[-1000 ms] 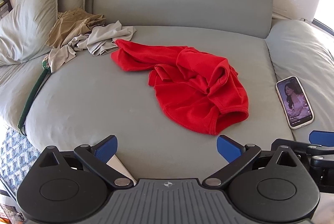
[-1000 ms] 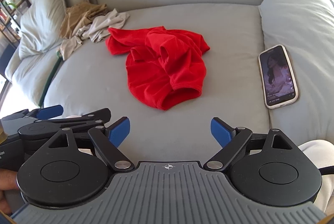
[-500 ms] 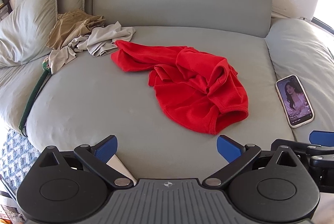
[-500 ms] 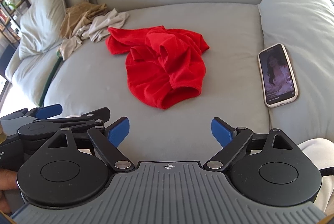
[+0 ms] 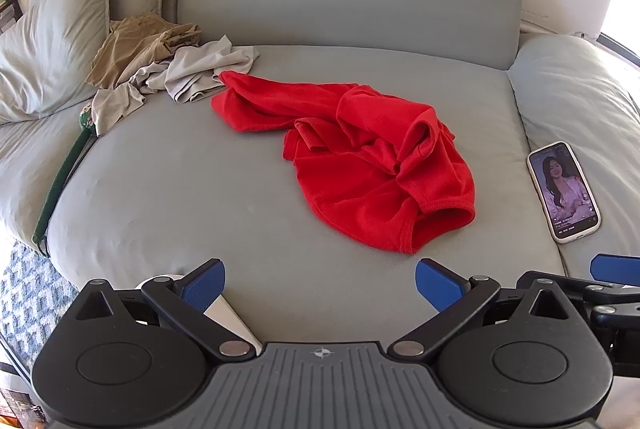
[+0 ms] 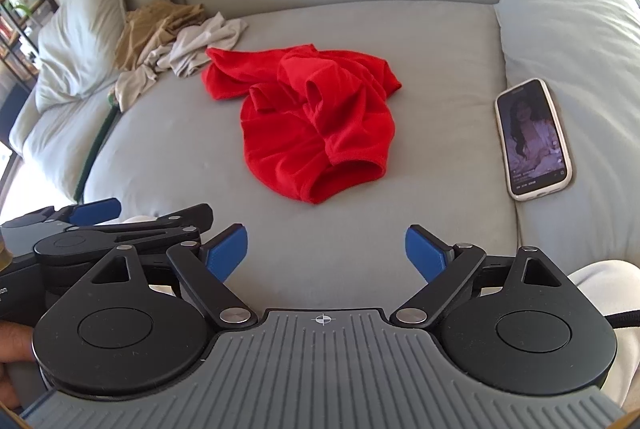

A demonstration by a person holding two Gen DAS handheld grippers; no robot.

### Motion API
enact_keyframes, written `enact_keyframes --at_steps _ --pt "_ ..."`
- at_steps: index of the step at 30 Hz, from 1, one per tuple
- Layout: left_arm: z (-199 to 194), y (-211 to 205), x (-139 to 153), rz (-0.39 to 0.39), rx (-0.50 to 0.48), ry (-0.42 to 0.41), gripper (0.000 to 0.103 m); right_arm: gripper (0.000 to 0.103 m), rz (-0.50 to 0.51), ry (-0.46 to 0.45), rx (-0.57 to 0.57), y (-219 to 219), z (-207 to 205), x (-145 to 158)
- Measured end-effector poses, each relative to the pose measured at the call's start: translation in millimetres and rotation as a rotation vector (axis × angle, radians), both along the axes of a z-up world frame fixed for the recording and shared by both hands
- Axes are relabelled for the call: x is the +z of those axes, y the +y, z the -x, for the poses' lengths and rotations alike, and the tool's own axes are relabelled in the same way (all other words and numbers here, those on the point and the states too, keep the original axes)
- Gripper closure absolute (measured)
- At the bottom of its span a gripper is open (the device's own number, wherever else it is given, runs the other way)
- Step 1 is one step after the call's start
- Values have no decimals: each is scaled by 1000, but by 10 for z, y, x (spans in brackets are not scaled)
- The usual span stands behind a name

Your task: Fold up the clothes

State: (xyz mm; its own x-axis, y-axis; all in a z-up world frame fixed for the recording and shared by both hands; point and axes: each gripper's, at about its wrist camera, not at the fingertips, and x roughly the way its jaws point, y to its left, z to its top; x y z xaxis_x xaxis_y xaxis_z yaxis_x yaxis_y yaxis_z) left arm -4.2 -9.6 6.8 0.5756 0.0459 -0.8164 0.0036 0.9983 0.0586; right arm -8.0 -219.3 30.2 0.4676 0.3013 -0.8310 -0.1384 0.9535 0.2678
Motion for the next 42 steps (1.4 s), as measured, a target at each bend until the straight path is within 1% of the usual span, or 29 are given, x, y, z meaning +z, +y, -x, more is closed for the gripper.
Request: enact_keyframes --at_steps 25,31,35,39,42 --pt "6 46 -19 14 8 10 1 12 11 10 4 35 -2 -25" --pt "-11 71 -60 22 15 23 1 11 12 15 5 41 -7 -44" --pt "-35 156 -123 46 41 51 1 11 10 32 -6 25 -40 -93" --pt "-95 311 -213 81 87 79 1 11 12 44 -9 33 -86 -140" --pt "-176 481 -320 106 151 102 1 11 14 64 -14 47 -141 -204"
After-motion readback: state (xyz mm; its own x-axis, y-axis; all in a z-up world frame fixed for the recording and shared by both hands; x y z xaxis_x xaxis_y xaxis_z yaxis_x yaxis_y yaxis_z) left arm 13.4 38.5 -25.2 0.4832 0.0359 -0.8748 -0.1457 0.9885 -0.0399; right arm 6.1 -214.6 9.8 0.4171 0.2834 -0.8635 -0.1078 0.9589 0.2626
